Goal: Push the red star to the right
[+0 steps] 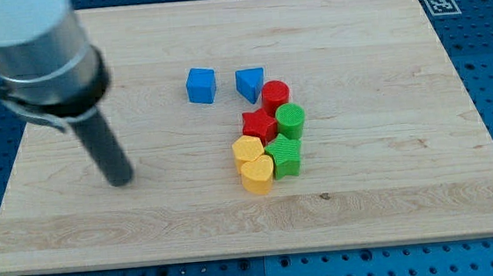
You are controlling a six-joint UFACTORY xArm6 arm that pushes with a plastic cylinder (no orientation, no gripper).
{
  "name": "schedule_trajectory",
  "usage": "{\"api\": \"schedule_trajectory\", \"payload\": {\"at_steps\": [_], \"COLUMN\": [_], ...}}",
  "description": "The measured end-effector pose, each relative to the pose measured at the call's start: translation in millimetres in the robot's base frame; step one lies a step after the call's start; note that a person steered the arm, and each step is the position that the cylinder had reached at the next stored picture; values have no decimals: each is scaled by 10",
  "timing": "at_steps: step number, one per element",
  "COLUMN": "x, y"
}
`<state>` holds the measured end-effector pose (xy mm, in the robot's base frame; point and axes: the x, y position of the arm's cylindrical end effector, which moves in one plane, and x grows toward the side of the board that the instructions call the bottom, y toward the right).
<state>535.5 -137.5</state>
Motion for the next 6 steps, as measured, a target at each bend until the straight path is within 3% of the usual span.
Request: {"api": "schedule_trajectory", "payload": {"at_steps": [2,3,5,6], "x": [671,484,-492,-593], "y": [536,765,1108,1344]}}
